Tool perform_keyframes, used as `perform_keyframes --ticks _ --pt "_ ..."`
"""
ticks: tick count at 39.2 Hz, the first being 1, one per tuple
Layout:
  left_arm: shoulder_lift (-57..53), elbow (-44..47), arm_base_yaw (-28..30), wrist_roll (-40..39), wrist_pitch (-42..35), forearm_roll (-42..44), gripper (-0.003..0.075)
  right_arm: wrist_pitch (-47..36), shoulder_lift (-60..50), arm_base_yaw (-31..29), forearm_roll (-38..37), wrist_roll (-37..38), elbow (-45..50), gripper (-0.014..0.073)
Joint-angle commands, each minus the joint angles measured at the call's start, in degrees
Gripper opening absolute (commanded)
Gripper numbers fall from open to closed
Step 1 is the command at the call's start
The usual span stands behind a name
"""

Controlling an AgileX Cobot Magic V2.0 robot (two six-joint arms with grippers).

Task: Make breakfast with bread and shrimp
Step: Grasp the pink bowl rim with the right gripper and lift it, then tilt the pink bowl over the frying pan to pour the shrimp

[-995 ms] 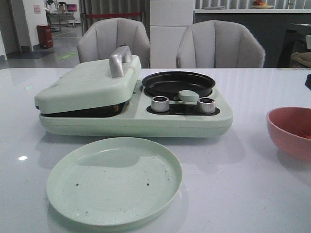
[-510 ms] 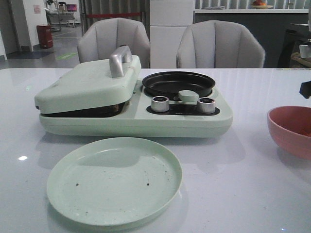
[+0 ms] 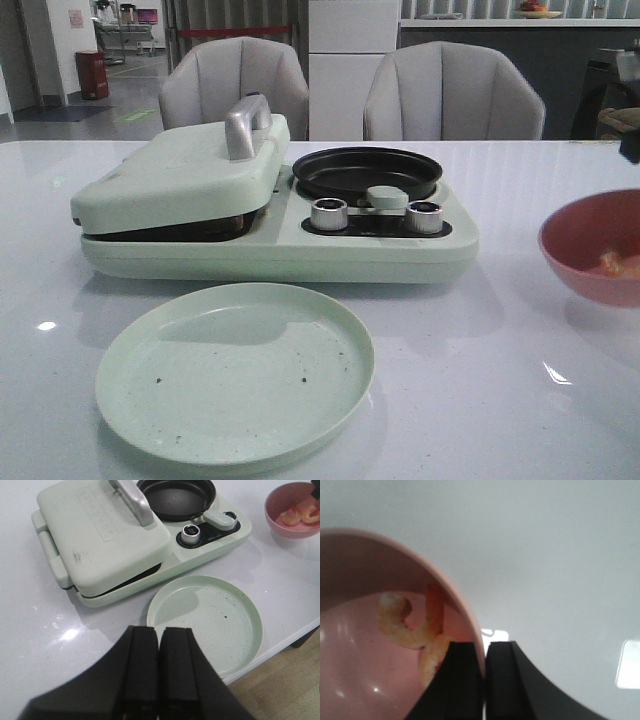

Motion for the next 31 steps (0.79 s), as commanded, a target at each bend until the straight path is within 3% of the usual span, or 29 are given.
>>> perform_keyframes --ticks 1,9,20,31 --pt "-0.14 -1.49 -0.32 -0.23 -4.25 -1.03 0.0101 -0.38 -6.58 2.54 -4.58 -0.46 -5.84 0.0049" --pt "-0.14 -1.49 -0.32 -0.23 -4.25 -1.03 0.0101 5.13 -7.57 12.34 -21.69 4.48 -16.69 0.0049" --pt "-0.14 -1.49 -0.32 -0.23 -4.25 -1.03 0.0101 7.06 -0.46 28.67 -54.92 23.03 -24.05 0.0049" --pt "-0.14 -1.49 -0.32 -0.23 -4.25 -1.03 0.0101 12.05 11.13 37.32 -82.47 34.26 -30.02 0.0049"
